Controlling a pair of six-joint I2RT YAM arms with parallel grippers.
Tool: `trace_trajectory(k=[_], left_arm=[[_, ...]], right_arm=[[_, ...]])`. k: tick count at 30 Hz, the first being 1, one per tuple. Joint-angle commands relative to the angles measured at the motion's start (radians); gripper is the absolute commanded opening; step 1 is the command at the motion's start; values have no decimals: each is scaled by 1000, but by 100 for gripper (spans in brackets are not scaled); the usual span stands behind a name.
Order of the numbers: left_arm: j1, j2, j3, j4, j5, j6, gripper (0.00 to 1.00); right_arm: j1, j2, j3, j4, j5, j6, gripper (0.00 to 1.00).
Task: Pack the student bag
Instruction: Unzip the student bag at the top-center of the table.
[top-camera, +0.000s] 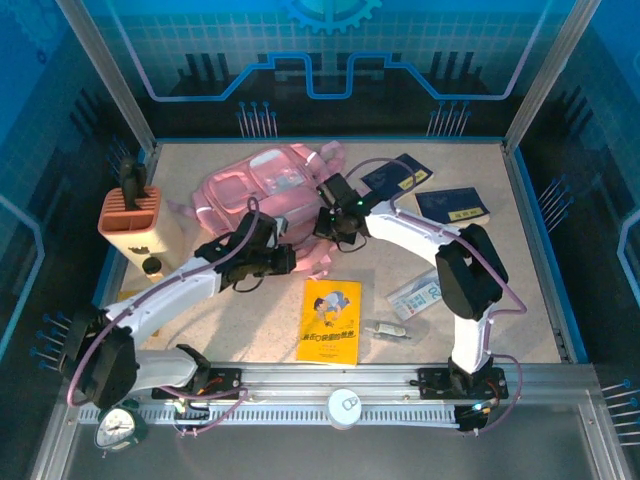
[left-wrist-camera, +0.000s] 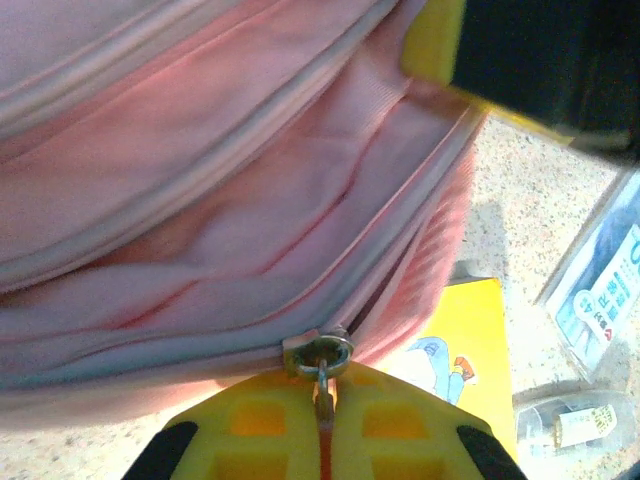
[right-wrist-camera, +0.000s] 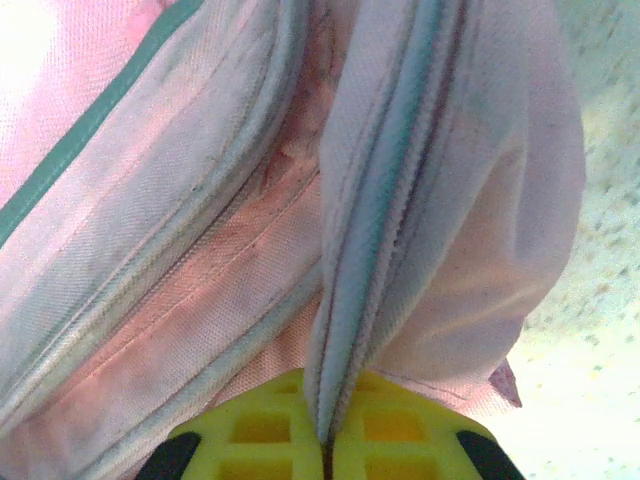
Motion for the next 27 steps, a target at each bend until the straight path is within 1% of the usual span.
trace_trajectory(k=[1, 5, 7, 9, 10, 12, 14, 17, 19, 23, 27], left_arm=[[47, -92, -54, -130, -42, 12, 0], [123, -60, -64, -172, -24, 29, 0], [128, -51, -65, -135, -12, 36, 0], [128, -34, -59, -65, 30, 26, 0], [128, -16, -52, -20, 61, 20, 0], [124, 24, -28, 40, 102, 4, 0], [115, 66, -2, 70, 99, -2, 0], [109, 102, 9, 106, 102, -5, 0], [103, 104, 2, 128, 102, -7, 0], [94, 100, -18, 160, 99, -18, 0], [80, 101, -17, 167, 102, -20, 0]], right_arm=[[-127, -1, 67, -18, 94, -127, 0], [-203, 22, 97, -26, -18, -161, 0], [-215, 39, 125, -48, -31, -182, 0], [-207, 49, 144, -62, -44, -205, 0], [-200, 51, 146, -62, -60, -209, 4], [-185, 48, 149, -68, -91, -212, 21], [-166, 30, 147, -95, -116, -216, 36], [-123, -16, 115, -150, -131, -192, 56], [-99, -54, 72, -159, -166, -157, 60], [-22, -141, -40, -102, -162, -36, 68], [28, -158, -94, -65, -149, 79, 75]])
